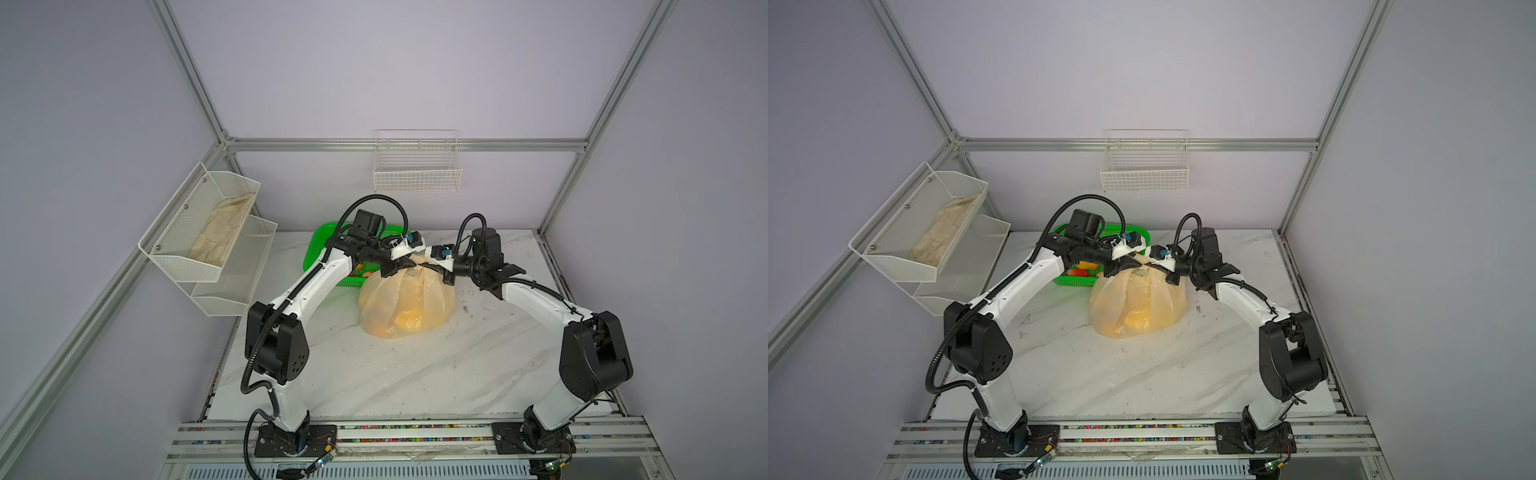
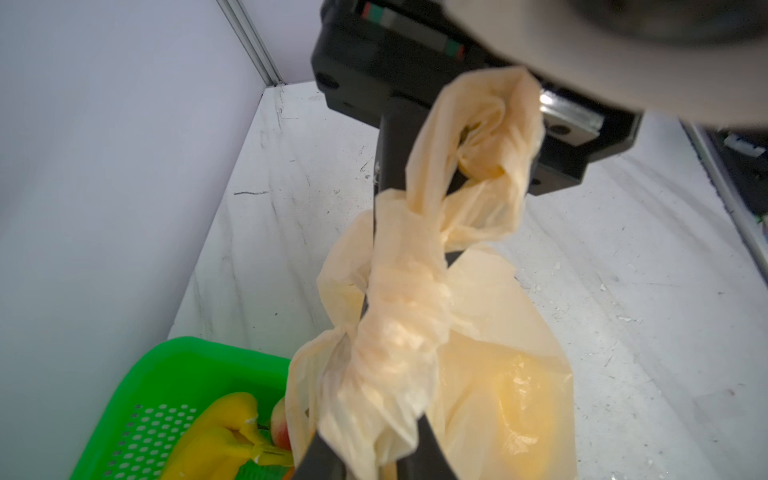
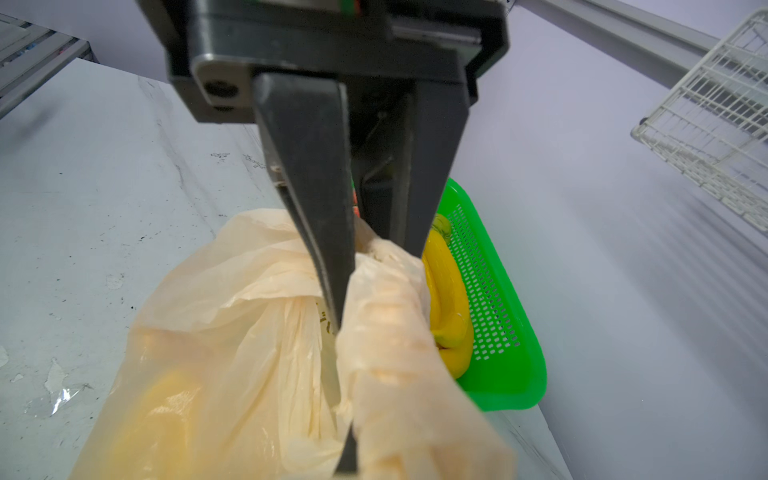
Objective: Place the fake fruits into the plastic bag and tie a complex knot
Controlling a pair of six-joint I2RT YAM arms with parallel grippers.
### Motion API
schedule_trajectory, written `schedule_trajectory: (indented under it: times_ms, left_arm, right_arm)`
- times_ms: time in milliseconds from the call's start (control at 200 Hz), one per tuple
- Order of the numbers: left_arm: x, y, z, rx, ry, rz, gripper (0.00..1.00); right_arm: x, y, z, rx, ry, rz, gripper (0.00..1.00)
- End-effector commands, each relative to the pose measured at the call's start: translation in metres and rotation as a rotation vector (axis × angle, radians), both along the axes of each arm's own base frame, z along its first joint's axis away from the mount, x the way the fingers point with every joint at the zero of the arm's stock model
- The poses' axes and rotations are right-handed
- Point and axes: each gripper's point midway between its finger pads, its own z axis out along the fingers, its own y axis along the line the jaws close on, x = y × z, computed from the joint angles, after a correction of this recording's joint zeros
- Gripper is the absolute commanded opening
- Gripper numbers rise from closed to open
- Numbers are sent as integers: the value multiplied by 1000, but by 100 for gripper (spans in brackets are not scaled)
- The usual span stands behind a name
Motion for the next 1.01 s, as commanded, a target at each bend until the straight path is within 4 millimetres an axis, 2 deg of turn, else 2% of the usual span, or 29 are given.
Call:
schedule_trajectory:
  times_ms: [0,70,150,335,580,715,950,1000]
  left_arm:
    - [-6,5,23,-34,-30,13,33]
    - [-7,13,23,-32,-17,35,43]
    - [-8,21,22,-29,4,62,48]
    - [-9,29,10,-34,74,90,53]
    - [-11,31,-5,-30,128,99,53]
    - [-6,29,-11,-25,127,97,53]
    - [1,23,-16,-41,146,88,46]
    - [2,24,-14,-43,143,91,42]
  right_arm:
    - [-1,5,9,25,-58,14,0]
    - [-2,4,11,38,-64,9,0]
    - [-3,2,17,67,-86,-4,0]
    - [-3,0,26,129,-123,-44,0]
    - [-2,-1,40,213,-195,-105,0]
    - [-3,2,43,253,-224,-121,0]
    - [-8,6,51,315,-269,-137,0]
    - [-9,7,52,325,-277,-141,0]
